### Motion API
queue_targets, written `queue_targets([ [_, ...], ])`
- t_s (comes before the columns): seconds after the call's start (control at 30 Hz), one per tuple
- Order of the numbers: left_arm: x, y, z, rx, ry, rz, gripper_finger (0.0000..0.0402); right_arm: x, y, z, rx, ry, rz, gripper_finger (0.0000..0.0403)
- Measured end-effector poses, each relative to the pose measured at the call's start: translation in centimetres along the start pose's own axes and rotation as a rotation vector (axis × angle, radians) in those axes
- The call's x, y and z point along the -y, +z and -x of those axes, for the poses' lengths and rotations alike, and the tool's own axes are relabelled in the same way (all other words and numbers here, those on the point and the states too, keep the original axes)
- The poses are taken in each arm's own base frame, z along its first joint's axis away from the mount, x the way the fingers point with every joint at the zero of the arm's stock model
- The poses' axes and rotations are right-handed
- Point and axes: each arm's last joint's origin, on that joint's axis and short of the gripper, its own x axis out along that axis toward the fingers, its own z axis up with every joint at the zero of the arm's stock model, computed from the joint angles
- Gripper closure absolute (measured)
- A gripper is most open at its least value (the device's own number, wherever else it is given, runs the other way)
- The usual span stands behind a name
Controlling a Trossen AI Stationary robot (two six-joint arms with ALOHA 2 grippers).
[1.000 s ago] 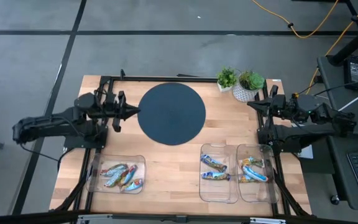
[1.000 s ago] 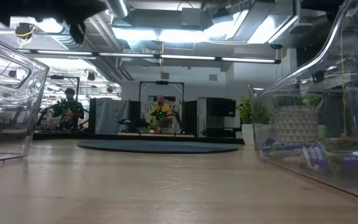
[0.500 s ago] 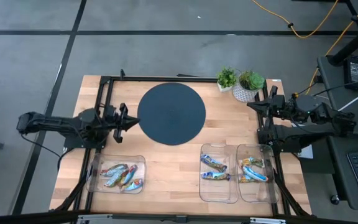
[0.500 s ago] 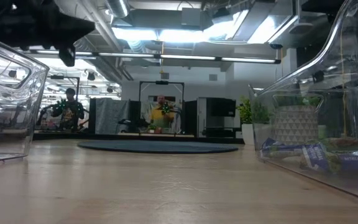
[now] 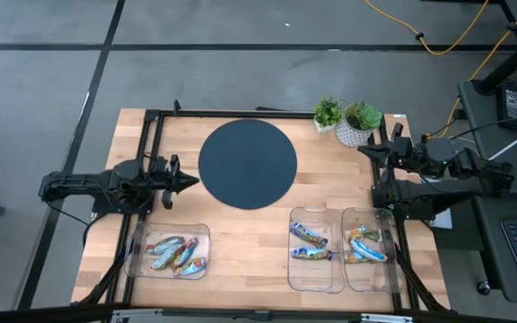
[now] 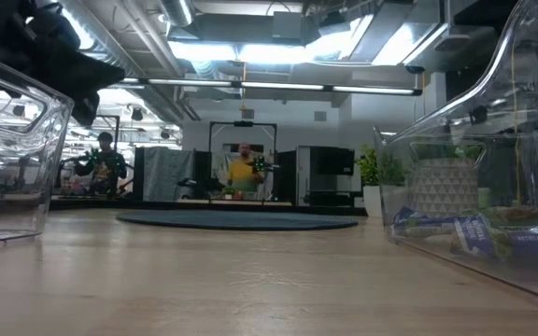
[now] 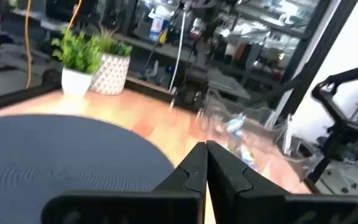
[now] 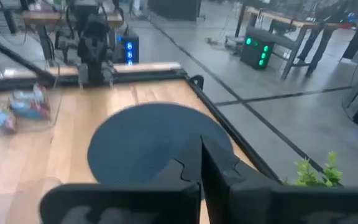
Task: Pick and place Granola Bars by type
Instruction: Return to Home Position
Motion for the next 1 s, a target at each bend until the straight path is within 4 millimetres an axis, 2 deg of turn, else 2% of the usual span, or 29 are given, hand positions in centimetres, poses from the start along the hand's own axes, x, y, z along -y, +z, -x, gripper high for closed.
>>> queue_targets([
  [0.17, -0.1, 0.1, 0.0, 0.008, 0.003, -0.029, 0.0399, 0.0, -1.5, 0.0, 0.097, -0.003, -0.041, 0.0396],
  [0.4, -0.1, 0.0, -0.1, -0.007, 0.012, -0.04, 0.04, -0.1, -5.7, -0.3, 0.329, -0.003, -0.143, 0.0397],
  [0.5, -0.1, 0.0, -0.1, -0.007, 0.016, -0.043, 0.0398, -0.5, -6.3, -1.1, 0.324, 0.002, -0.133, 0.0398],
  [0.6, -0.2, -0.1, -0.1, -0.02, 0.013, -0.067, 0.0396, -0.9, -6.4, -1.5, 0.375, 0.068, -0.142, 0.0399],
  [0.77, -0.1, -0.4, -0.3, -0.052, -0.01, -0.1, 0.04, -2.0, -7.6, -2.5, 0.428, 0.307, -0.176, 0.0399],
  [0.87, -0.1, -0.5, -0.4, -0.067, -0.011, -0.093, 0.04, -2.8, -9.4, -3.7, 0.41, 0.427, -0.22, 0.04],
  [1.0, -0.1, -0.5, -0.4, -0.07, -0.033, -0.094, 0.0395, -3.4, -11.4, -4.8, 0.398, 0.456, -0.255, 0.04],
])
